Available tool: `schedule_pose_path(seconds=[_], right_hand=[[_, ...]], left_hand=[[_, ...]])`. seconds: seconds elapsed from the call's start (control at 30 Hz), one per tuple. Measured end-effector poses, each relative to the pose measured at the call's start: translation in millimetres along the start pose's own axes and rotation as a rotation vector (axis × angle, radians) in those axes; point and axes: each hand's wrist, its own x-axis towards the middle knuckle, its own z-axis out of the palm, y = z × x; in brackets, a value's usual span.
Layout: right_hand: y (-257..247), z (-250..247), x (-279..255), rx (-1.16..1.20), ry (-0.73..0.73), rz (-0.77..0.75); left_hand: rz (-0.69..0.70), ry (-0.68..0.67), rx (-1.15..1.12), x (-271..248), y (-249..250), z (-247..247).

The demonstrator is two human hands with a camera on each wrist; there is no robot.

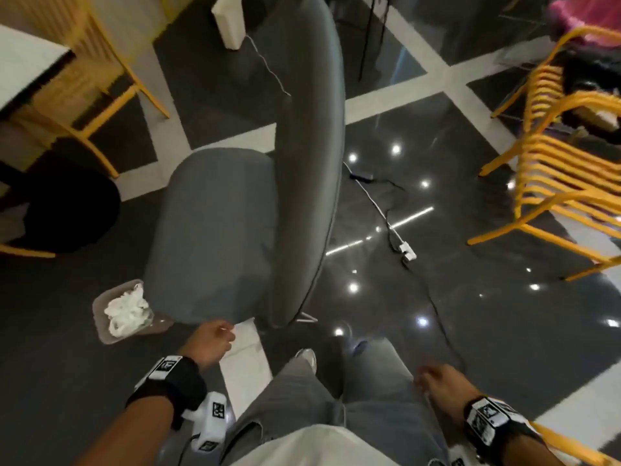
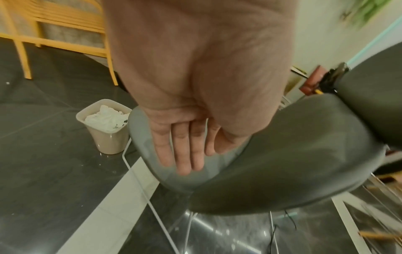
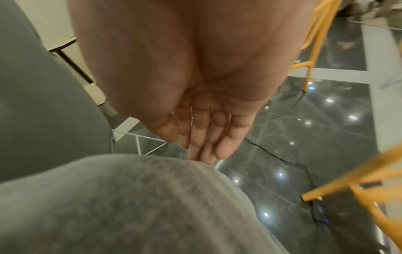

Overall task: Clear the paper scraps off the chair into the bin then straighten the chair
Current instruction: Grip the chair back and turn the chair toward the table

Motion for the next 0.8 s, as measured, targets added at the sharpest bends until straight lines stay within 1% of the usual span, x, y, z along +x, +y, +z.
schedule_pose_path(seconds=[0.03,0.1,0.2,0.23,0.27,0.33,0.4,0.47,0.57,0.6,0.63,0.7,0.77,0.8], right_hand=[[-0.9,-13.8,19.2,-0.046,-0.03,-0.008],[10.8,-33.3,75.1,-0.12,-0.074,-0.068],[-18.3,-79.7,126.6,-0.264,-0.111,-0.188],[-34.6,-97.8,135.4,-0.32,-0.13,-0.255],[-50.5,-116.8,142.1,-0.371,-0.129,-0.292],[-75.9,-156.3,156.1,-0.397,-0.101,-0.354],[-88.9,-194.1,172.5,-0.488,-0.103,-0.438],[-109.6,-227.7,180.5,-0.549,-0.12,-0.511],[-144.8,-263.3,193.8,-0.63,-0.242,-0.745],[-156.2,-272.4,192.2,-0.663,-0.256,-0.797],[-166.1,-277.5,193.3,-0.669,-0.256,-0.858],[-191.1,-289.9,189.0,-0.649,-0.2,-0.991],[-217.3,-309.4,184.3,-0.552,-0.126,-1.118],[-232.8,-320.5,170.9,-0.494,-0.11,-1.148]], left_hand=[[0.0,0.02,-0.013,-5.3,9.2,-3.7],[0.018,0.063,-0.024,-14.0,27.6,-10.1],[0.059,0.144,-0.006,-35.1,69.7,-18.7],[0.087,0.178,-0.001,-42.2,87.7,-20.5],[0.098,0.209,-0.016,-52.5,107.6,-22.3],[0.086,0.29,-0.076,-75.3,146.6,-24.6],[0.053,0.37,-0.148,-100.6,187.6,-24.1],[0.02,0.414,-0.167,-125.9,232.0,-22.1],[-0.013,0.477,-0.12,-150.1,292.6,-17.5],[-0.029,0.503,-0.093,-153.4,309.5,-12.5],[-0.048,0.535,-0.075,-152.8,324.6,-5.6],[-0.119,0.625,-0.042,-141.9,350.8,12.0],[-0.25,0.764,0.056,-126.1,370.7,29.5],[-0.31,0.835,0.1,-121.3,378.7,34.8]])
